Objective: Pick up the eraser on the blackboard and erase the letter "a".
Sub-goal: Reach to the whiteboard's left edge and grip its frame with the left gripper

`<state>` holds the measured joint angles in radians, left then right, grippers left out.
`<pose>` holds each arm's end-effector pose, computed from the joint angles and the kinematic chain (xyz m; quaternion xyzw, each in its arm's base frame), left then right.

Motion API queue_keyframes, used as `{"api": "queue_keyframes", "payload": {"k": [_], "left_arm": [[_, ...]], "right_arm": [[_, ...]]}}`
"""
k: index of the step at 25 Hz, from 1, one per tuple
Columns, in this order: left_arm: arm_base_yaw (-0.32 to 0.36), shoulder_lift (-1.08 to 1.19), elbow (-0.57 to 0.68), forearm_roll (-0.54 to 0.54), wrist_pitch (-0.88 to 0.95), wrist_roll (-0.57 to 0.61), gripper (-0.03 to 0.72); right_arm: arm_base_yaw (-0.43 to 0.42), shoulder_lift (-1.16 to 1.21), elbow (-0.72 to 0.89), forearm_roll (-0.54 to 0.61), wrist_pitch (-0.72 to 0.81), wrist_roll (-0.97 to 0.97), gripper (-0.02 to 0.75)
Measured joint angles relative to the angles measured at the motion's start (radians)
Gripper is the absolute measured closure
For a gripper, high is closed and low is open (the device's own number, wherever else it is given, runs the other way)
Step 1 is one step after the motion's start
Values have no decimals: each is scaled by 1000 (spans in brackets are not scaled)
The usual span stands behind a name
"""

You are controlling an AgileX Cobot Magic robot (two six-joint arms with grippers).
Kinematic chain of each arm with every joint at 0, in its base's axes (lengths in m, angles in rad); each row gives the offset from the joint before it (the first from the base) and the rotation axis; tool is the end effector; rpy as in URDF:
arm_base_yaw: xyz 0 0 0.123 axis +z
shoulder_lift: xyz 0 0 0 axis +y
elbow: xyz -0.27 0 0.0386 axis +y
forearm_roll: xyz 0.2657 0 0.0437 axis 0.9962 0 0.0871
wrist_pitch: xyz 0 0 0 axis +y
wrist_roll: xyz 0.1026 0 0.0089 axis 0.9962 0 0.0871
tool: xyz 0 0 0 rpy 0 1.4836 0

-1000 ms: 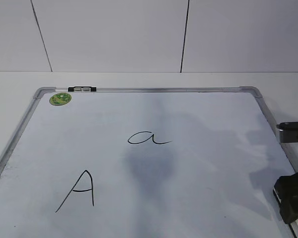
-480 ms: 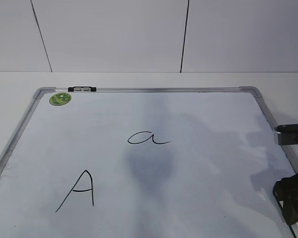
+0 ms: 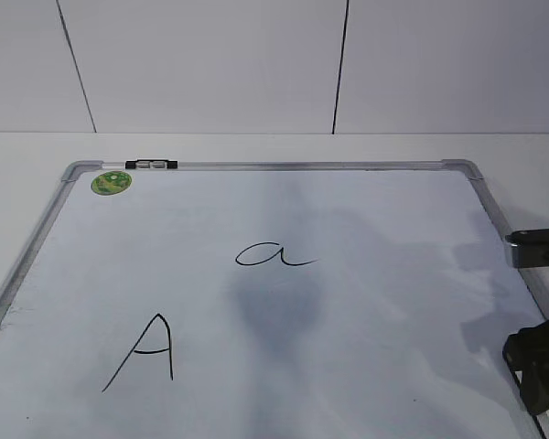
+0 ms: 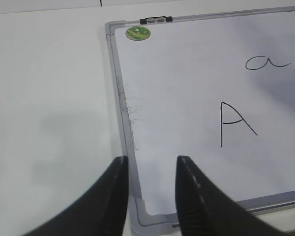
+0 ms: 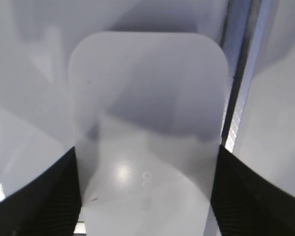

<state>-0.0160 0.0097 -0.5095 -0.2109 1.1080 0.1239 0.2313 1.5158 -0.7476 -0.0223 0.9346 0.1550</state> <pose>0.0305 -0.0198 0.2803 0.0667 0.8580 -0.0780 0.5033 0.2345 0.0533 0.1387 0.0449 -0.9987 0.0130 0.0203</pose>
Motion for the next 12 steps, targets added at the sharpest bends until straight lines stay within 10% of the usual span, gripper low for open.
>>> {"api": "queue_keyframes", "payload": {"k": [12], "left_arm": [[0,0,0,0,0,0,444]], "right_arm": [[0,0,0,0,4,1,164]]}}
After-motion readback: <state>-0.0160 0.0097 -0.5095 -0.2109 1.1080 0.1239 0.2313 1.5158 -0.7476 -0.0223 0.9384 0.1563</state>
